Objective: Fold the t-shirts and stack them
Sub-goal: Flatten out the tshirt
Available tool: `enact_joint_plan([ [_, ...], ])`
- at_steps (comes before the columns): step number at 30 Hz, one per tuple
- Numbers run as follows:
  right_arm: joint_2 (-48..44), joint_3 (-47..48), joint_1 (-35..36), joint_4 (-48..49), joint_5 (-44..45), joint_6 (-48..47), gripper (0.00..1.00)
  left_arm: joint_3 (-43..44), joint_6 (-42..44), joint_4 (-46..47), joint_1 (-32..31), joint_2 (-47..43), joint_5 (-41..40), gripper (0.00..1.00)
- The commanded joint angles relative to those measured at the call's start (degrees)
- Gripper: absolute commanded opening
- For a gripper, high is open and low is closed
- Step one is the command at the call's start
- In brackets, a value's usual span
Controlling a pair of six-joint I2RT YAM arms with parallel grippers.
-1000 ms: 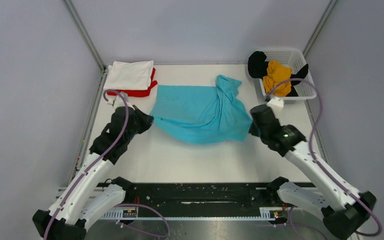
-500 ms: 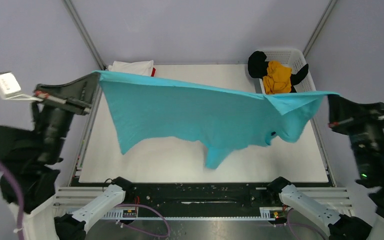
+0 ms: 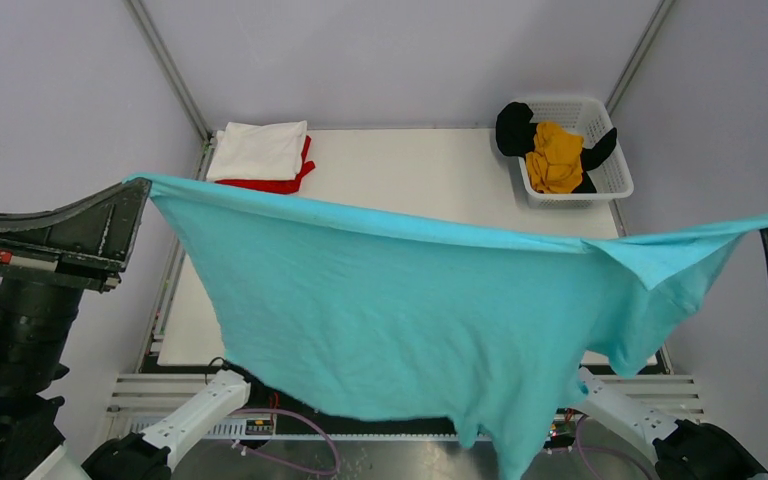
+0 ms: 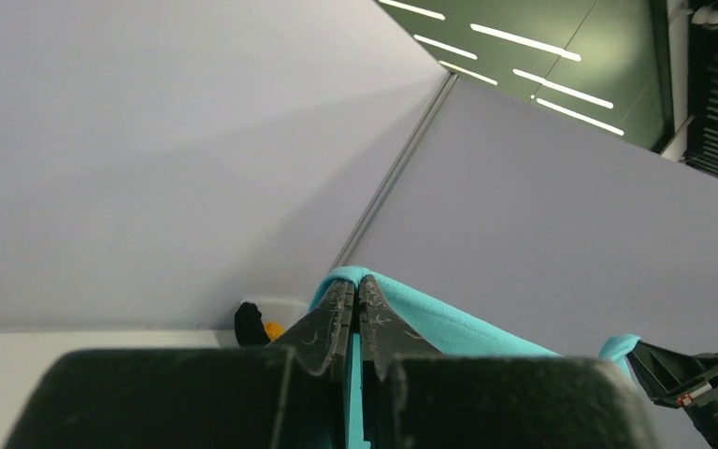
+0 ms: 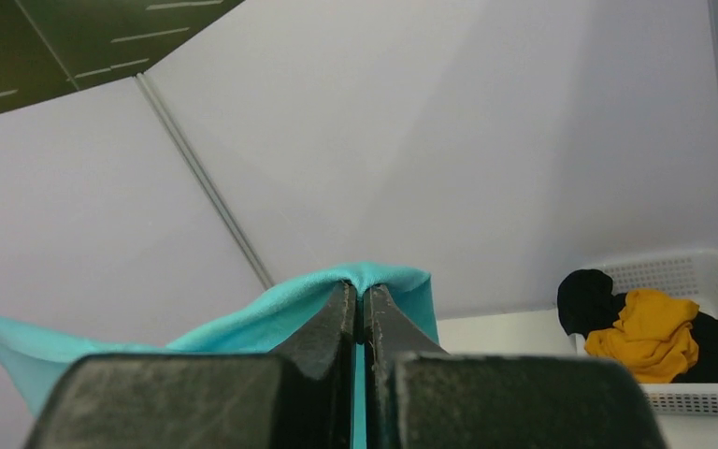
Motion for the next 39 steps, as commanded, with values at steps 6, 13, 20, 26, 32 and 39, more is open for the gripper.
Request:
enact_joint_plan([
  [6,-0.34,-19.68,0.22,9.22,8.17,-3.4,0.0,-10.43,2.22,0.83,0.01,0.48,-10.46,0.0],
  [13,-2.22,-47.12,0.2,21.09,22.32,-1.49,0.0,-33.14,0.07,2.97,0.08,2.74,-33.59,0.0],
  [20,5.94,-64.52,0.08,32.52,25.66,1.03,0.0,-49.94,-1.9,13.44,6.5,12.37,-33.03,0.0],
  [26,18.72,-66.8,-0.81,36.84,25.42,2.45,0.0,-52.79,-3.18,20.14,13.11,25.2,-25.81,0.0],
  [32,29.39,-64.24,-4.45,39.61,20.4,4.06,0.0,-47.03,-2.78,22.05,16.01,39.71,-21.13,0.0],
  [39,41.11,-60.91,-10.03,44.75,11.98,3.76,0.02,-37.35,-2.97,21.6,16.81,53.98,-21.61,0.0],
])
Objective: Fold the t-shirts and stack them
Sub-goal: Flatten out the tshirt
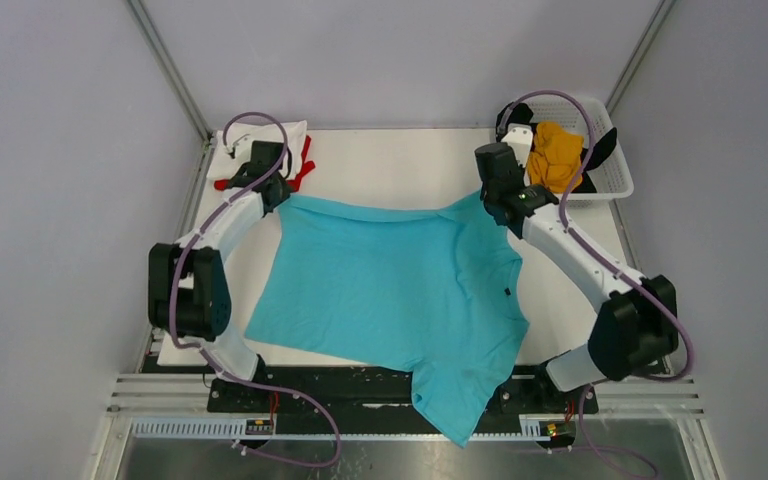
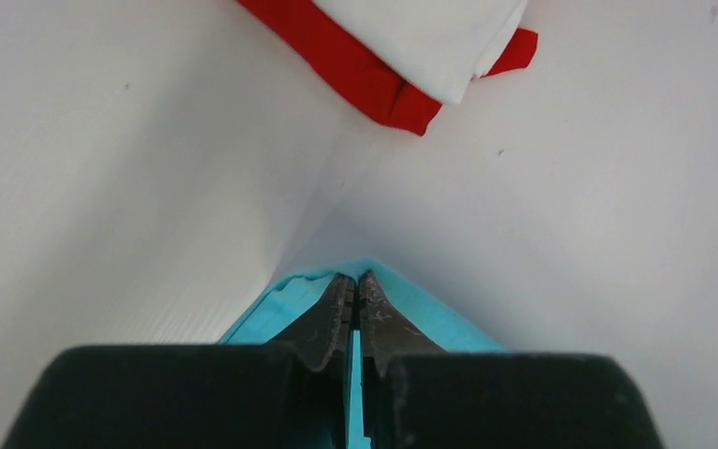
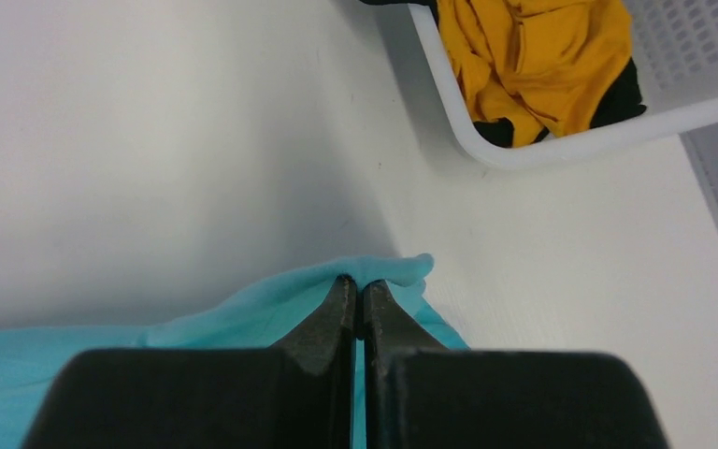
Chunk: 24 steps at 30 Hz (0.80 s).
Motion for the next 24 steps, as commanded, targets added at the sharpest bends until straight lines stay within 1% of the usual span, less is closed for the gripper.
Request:
enact_joint_plan([
  [1,6.63,4.1,-2.95,8.05,-5.59,0.42,0.03,8.34,-0.4,3.56,0.57,6.62,-0.77,0.0],
  [3,11.15,6.67,-4.32,9.37,-8.88,0.21,0.03,12.97,-1.08,0.96,0.76,10.96,-2.08,0.04],
  [4,13.81,8.45,-4.95,9.69,-10.38,-0.09,0.04,15.29,-1.17,-0.21,0.78,13.2,-2.44,0.09],
  [5,16.47,11.08,-5.5,8.98,-12.12,-0.5,0.06,17.86,-1.18,-1.44,0.78,15.26,-2.77,0.22],
  [6,19.31,14.12,-5.98,7.6,-13.53,-0.99,0.1,20.5,-1.29,-3.01,0.86,17.01,-2.72,0.44],
  [7,21.76,17.18,-6.33,5.39,-14.39,-1.38,0.17,23.17,-1.47,-5.03,0.87,18.57,-2.31,0.58],
  [9,25.85,22.45,-6.47,1.1,-15.07,-1.58,0.48,26.82,-1.22,-7.15,0.87,20.01,-0.21,0.74],
  [10,26.3,23.78,-6.47,0.13,-15.38,-1.57,0.63,26.91,-1.14,-7.18,0.87,19.4,1.05,0.91],
  [11,26.04,23.61,-6.47,-0.15,-16.25,-1.4,0.78,26.32,-0.98,-6.98,0.81,18.35,2.22,0.98],
  [12,25.57,23.07,-6.41,-0.24,-17.08,-1.18,0.92,25.33,-1.03,-6.85,0.74,16.94,3.07,0.99],
  [13,24.78,22.21,-6.46,-0.32,-18.31,-0.83,0.98,23.43,-1.21,-6.23,0.64,15.2,3.97,0.99],
  [15,23.04,20.08,-6.45,-0.63,-22.83,0.56,1.0,18.03,-1.04,-3.49,0.1,10.81,7.29,0.99],
  [20,20.51,12.68,-6.47,0.56,-39.78,7.73,1.0,2.58,-1.78,4.1,-2.1,0.57,15.16,0.99],
  [22,20.71,9.46,-6.47,2.73,-44.02,11.41,0.99,-2.37,-2.81,7.38,-3.22,-1.56,19.03,0.99],
  [24,20.96,6.45,-6.4,4.68,-45.63,14.75,1.0,-5.76,-3.77,9.22,-4.47,-2.34,22.1,0.99],
])
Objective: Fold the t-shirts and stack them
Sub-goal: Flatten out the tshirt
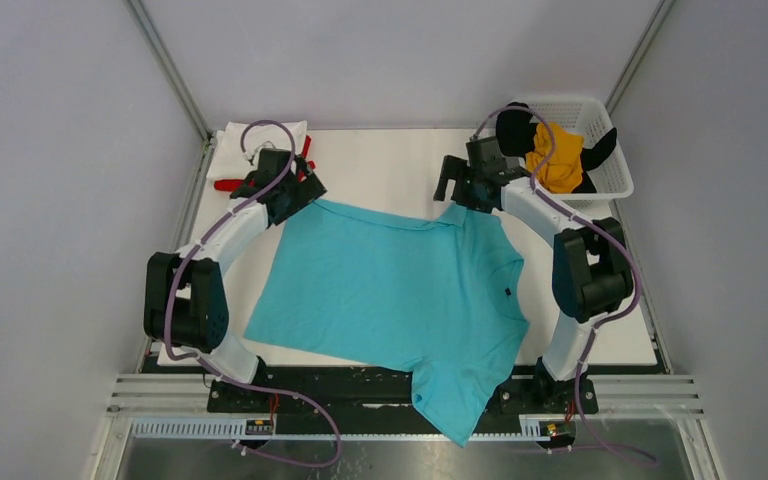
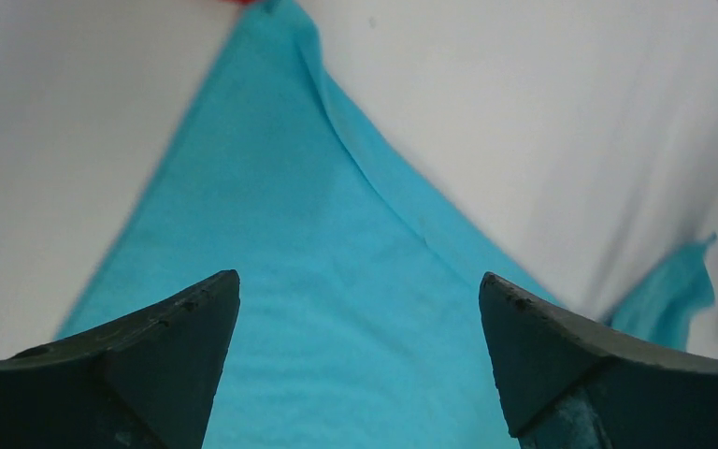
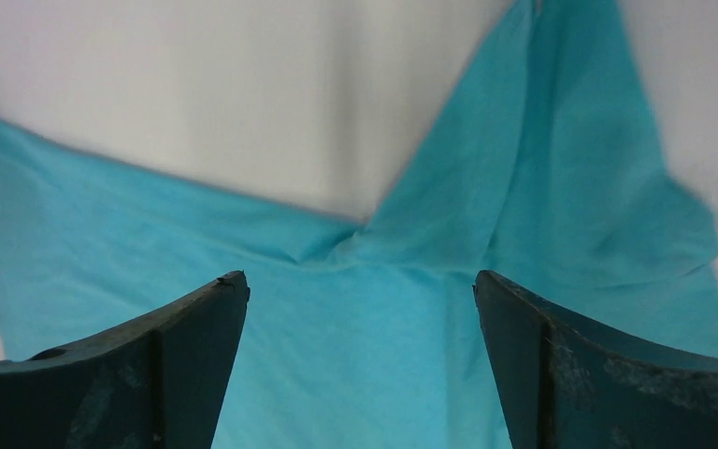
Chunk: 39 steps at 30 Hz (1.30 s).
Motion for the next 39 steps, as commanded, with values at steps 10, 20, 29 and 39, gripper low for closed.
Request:
enact_joint_plan([
  [10,6.68,-5.43,0.0,4.16,-8.16,16.34,1.0,-11.08,-3.45,10.81,-4.72,0.75,12.39,0.99],
  [20,17.41,12.06,-0.52,0.75,-4.55,16.48,1.0,-12.8,-2.56,9.47,-4.58,2.42,9.47,0.99],
  [29,34.59,46.38,-1.58,-5.45,-5.41,14.43,0.99,-12.16,-1.37,7.01,-4.63,0.89,6.18,0.99],
  [39,20.94,29.0,-1.71,-3.63,-11.58,5.86,0.99,-9.76,-2.63,8.2,-4.45,0.76,3.9,0.99],
])
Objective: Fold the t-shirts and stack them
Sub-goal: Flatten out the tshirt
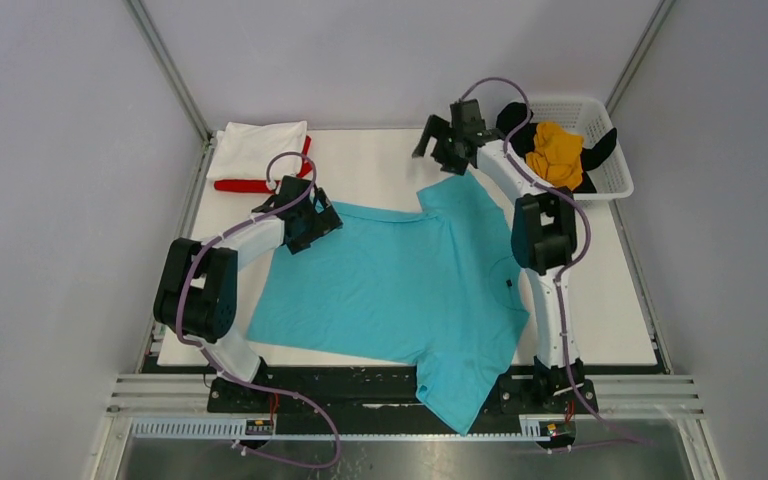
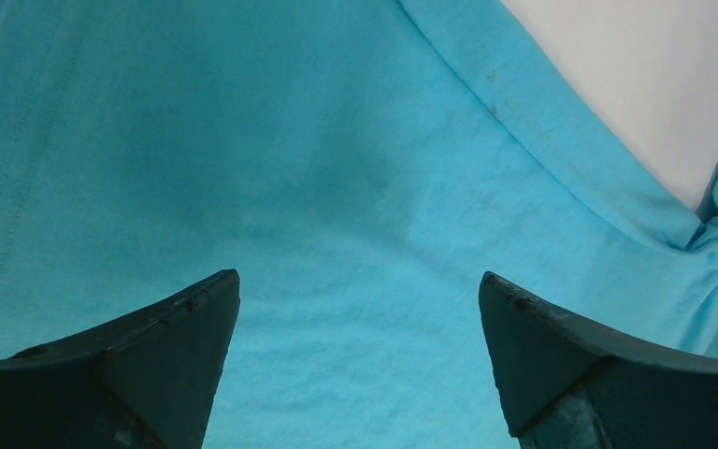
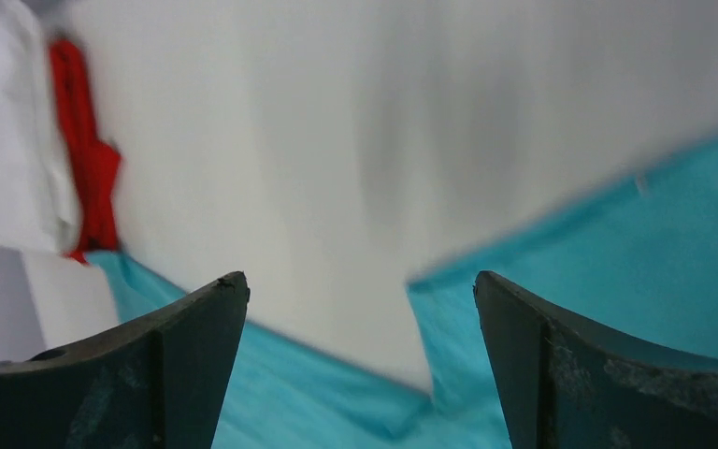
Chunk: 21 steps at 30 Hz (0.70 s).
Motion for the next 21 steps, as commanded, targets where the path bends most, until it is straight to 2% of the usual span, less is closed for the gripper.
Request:
enact_joint_plan([
  [1,-18.17,-26.72,-0.03,5.63,-1.98,-4.01,1.0,3.53,-0.95,2.92,0.6,-0.85,-2.57,0.99],
  [5,-30.69,-48.77,0.25,12.56,-2.12,-3.54,0.99,7.76,-3.49,4.79,0.73,3.17,-0.69,0.99],
  [9,-35.8,-59.71,0.79,14.84,-4.77,-3.56,1.0,10.96,-4.87,7.85,0.73,6.98,-1.31,0.99],
  [13,-36.83,-64.11,1.26,16.75,-6.82,-3.38,1.0,16.02,-3.47,5.25,0.92,11.8,-4.02,0.99],
  [21,-32.19,-57.01,5.55,14.14,-9.6,-6.16,1.0,24.36,-0.54,3.38,2.45,18.6,-8.2,0.99],
])
